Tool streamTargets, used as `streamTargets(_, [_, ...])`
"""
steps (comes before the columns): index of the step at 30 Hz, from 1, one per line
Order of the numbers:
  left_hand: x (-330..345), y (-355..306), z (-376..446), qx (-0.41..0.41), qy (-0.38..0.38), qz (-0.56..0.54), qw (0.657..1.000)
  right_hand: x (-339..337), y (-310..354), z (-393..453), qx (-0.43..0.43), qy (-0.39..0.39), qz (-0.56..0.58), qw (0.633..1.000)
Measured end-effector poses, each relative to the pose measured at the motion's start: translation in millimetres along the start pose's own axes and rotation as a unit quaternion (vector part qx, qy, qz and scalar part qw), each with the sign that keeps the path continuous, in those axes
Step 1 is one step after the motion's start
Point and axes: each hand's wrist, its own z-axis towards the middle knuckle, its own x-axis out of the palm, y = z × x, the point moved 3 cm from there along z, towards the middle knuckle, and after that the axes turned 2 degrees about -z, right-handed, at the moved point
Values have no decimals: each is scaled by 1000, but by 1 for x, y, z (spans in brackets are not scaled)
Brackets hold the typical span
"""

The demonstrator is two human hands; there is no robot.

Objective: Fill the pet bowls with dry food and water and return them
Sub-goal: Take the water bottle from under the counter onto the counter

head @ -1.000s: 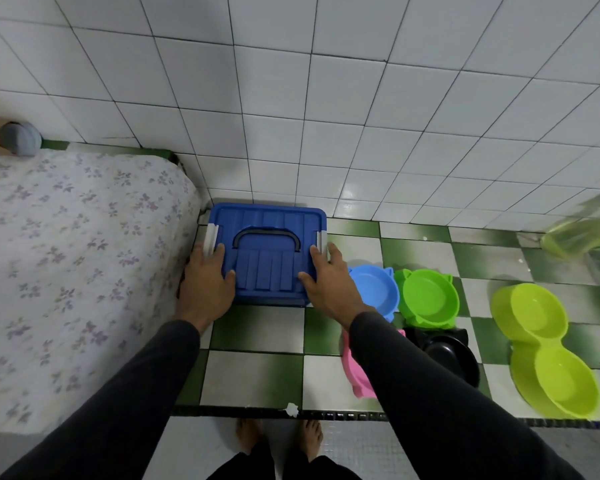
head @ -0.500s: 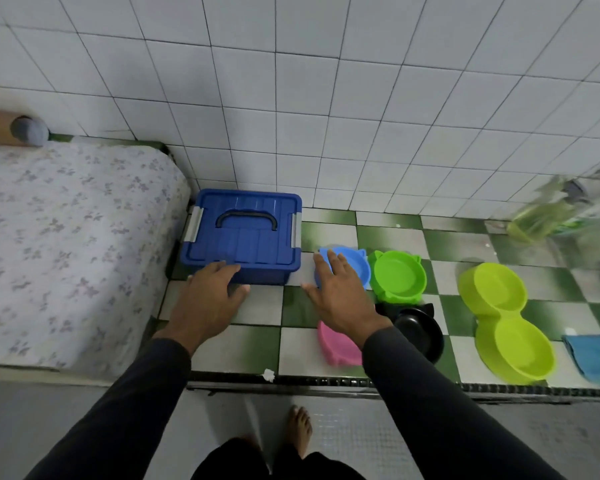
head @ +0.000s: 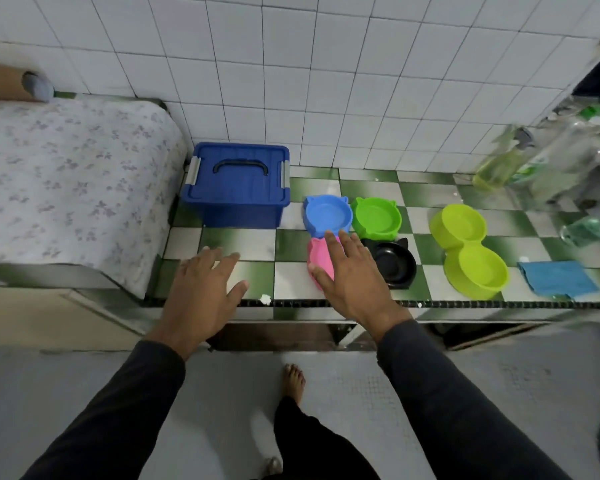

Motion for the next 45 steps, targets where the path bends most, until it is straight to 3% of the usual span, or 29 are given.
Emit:
streamTargets(12, [7,-44,-104,11,1,-25,1000,11,1,-126,33,16,51,998])
streamTargets(25, [65,-84,-145,-10,57,-52,997,54,-49,-184,25,70,84,994])
streamTargets(33, [148,-100,-162,-62,101,-110,987,121,-89,-209,35,152,132,979])
streamTargets(45, [325,-60,-127,-18,178,-21,984,288,-148,-168,53,164,140,975])
